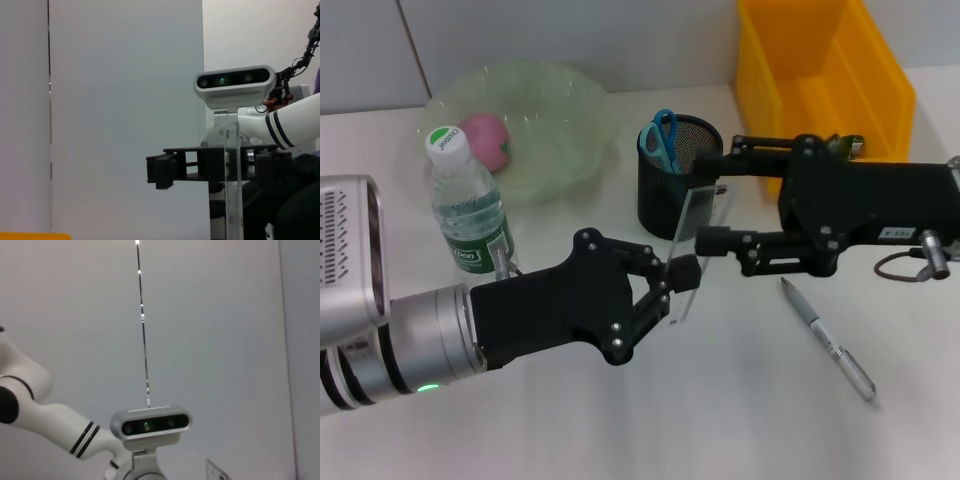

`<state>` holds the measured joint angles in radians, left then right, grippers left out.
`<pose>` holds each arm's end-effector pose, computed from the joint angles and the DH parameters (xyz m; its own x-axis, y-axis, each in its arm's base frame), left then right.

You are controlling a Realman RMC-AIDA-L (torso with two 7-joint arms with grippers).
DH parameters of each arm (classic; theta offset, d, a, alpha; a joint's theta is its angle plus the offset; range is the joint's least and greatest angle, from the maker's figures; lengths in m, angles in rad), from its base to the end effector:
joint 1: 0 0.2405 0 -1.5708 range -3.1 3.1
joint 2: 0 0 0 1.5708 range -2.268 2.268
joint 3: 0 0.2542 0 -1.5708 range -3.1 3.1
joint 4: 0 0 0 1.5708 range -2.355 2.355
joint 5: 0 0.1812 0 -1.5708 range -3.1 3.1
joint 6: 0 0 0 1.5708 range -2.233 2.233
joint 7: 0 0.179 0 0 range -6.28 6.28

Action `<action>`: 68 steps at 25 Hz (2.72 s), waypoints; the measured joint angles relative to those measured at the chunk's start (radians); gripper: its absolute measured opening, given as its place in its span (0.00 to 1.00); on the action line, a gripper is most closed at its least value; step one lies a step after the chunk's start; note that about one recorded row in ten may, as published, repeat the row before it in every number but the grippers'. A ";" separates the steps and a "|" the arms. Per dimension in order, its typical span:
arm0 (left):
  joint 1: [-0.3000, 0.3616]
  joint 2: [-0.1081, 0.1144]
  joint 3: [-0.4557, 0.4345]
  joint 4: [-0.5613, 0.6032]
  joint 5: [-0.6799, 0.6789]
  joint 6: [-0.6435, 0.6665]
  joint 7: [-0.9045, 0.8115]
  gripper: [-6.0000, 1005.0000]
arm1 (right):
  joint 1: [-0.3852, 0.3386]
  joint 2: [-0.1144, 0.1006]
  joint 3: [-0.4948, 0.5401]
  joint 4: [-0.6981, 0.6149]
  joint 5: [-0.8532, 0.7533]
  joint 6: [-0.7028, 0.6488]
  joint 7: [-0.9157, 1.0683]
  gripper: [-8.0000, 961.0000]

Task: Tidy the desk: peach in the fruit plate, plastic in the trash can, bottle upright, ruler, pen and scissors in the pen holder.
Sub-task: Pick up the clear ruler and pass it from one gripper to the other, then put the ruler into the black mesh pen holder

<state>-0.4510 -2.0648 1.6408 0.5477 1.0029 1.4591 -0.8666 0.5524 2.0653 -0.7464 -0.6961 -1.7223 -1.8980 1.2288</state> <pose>-0.1521 0.2687 -0.0810 0.6930 -0.0351 0.7201 0.0903 -0.9867 -0.1350 0.1598 0.2906 0.0054 0.6926 -0.0213 -0.7210 -0.0976 -0.9931 -0.0643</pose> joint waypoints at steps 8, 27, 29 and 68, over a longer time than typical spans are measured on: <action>-0.004 0.000 0.001 0.000 0.003 0.001 -0.003 0.04 | 0.010 0.009 -0.022 -0.012 0.000 0.015 0.022 0.68; -0.011 0.000 0.001 -0.003 0.004 0.003 -0.015 0.07 | 0.007 0.008 -0.046 -0.032 0.000 -0.039 -0.051 0.35; -0.011 0.000 0.002 -0.002 0.004 0.004 -0.016 0.08 | 0.006 0.008 -0.048 -0.035 0.000 -0.040 -0.051 0.22; 0.024 0.001 -0.026 0.000 -0.006 0.042 -0.025 0.46 | 0.003 0.012 0.013 -0.051 0.011 0.002 -0.055 0.02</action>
<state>-0.4266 -2.0635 1.6148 0.5476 0.9964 1.5014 -0.8920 0.5551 2.0771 -0.7332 -0.7474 -1.7110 -1.8963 1.1735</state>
